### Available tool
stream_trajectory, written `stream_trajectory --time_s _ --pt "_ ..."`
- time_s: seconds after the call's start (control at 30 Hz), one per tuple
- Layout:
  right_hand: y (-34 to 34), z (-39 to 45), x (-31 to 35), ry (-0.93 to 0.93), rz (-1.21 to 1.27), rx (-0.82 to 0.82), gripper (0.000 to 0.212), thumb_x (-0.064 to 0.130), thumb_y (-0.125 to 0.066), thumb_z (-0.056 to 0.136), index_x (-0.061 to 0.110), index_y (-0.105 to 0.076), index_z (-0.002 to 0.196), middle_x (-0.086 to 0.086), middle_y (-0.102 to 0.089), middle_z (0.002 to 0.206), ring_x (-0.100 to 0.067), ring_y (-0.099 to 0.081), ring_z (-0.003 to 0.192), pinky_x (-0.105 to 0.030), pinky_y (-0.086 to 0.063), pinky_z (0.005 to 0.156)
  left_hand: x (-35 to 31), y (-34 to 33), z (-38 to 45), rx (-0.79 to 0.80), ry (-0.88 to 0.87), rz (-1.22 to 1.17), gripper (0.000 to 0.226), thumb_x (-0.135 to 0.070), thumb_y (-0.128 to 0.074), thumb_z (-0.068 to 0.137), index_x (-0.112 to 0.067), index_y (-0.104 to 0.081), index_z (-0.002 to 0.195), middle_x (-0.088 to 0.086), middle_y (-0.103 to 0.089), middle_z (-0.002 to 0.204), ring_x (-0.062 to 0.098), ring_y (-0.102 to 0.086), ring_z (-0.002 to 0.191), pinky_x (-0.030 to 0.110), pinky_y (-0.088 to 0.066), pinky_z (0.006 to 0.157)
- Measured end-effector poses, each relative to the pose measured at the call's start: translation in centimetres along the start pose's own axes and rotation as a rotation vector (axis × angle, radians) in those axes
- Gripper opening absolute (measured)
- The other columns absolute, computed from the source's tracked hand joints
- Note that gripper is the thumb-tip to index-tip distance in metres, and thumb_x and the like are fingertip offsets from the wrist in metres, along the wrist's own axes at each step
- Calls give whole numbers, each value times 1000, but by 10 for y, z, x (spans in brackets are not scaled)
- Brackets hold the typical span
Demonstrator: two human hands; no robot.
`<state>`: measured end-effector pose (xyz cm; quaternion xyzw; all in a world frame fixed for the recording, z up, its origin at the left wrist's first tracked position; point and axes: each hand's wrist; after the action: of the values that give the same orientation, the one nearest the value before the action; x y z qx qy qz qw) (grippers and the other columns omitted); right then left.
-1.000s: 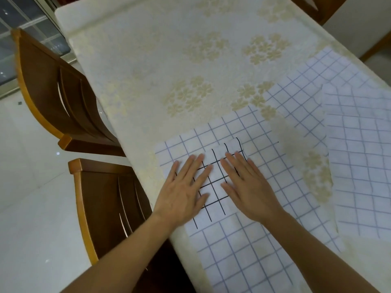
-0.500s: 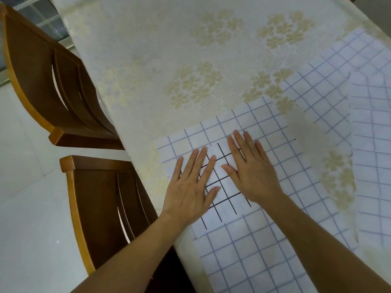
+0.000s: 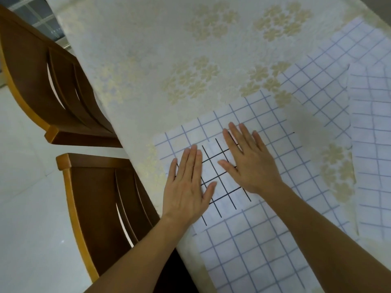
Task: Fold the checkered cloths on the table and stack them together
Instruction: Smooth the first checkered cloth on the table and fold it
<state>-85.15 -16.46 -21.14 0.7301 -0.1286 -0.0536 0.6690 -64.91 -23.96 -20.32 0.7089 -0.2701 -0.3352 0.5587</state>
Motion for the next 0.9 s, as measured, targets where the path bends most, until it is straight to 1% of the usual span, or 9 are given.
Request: stream_trajectory --time_s 0.1,0.23,0.37,0.5,0.6,0.67,0.73,0.9 --pt "5 -13 13 -67 11 -34 77 61 -22 103 9 -12 159 -12 -5 166 -29 0 154 -52 -14 123 2 5 -10 12 19 25 82 -60 -26 102 -5 -2 157 12 6 166 24 5 154 50 -13 123" --pt "-3 -38 46 -52 42 -24 77 61 -22 102 9 -11 159 -11 -3 167 -27 0 154 -51 -17 123 -3 2 -13 -4 -84 31 81 -60 -27 101 -4 -9 157 13 -1 166 25 -1 154 53 -18 121" --pt "-11 -48 27 -114 38 -6 80 65 -21 101 12 -7 159 -8 0 167 -24 3 154 -49 -14 124 -1 -4 -13 23 -47 17 82 -60 -28 100 -8 -4 158 10 4 167 22 4 154 51 -14 123" --pt "-9 -48 2 -156 11 -28 80 65 -23 102 10 -12 159 -10 -6 167 -27 -2 154 -50 -16 123 -2 0 -18 42 3 16 82 -64 -20 100 -11 6 158 10 12 166 24 11 153 51 -10 123" --pt "-4 -51 5 -182 16 -80 79 62 -28 102 7 -15 158 -12 -9 166 -29 -6 154 -51 -16 123 6 3 -18 34 -28 29 84 -64 -24 99 -10 3 158 11 9 166 25 9 153 52 -11 123" --pt "-4 -55 15 -142 25 -81 80 63 -25 102 7 -12 158 -11 -5 167 -27 -2 154 -49 -13 124 11 3 -16 28 -45 32 84 -63 -27 99 -10 1 158 11 8 166 25 8 153 53 -12 123" --pt "-8 -59 20 -127 25 -55 81 65 -22 102 7 -10 158 -10 -2 167 -26 0 154 -48 -13 124 13 2 -16 36 -43 22 84 -63 -27 99 -12 2 158 11 10 166 25 9 153 53 -11 123" --pt "-6 -65 -3 -199 17 -9 82 66 -21 101 10 -8 159 -8 -3 167 -23 0 154 -47 -16 123 9 6 -17 73 -23 47 82 -66 -15 98 -15 9 158 8 17 165 22 17 152 51 -8 124"
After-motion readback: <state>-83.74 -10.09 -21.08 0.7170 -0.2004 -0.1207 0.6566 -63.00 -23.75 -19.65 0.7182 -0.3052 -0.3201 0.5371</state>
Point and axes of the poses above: each hand's wrist, its own z-axis towards the middle knuckle, its own y-axis out of the back of the hand, x = y × z
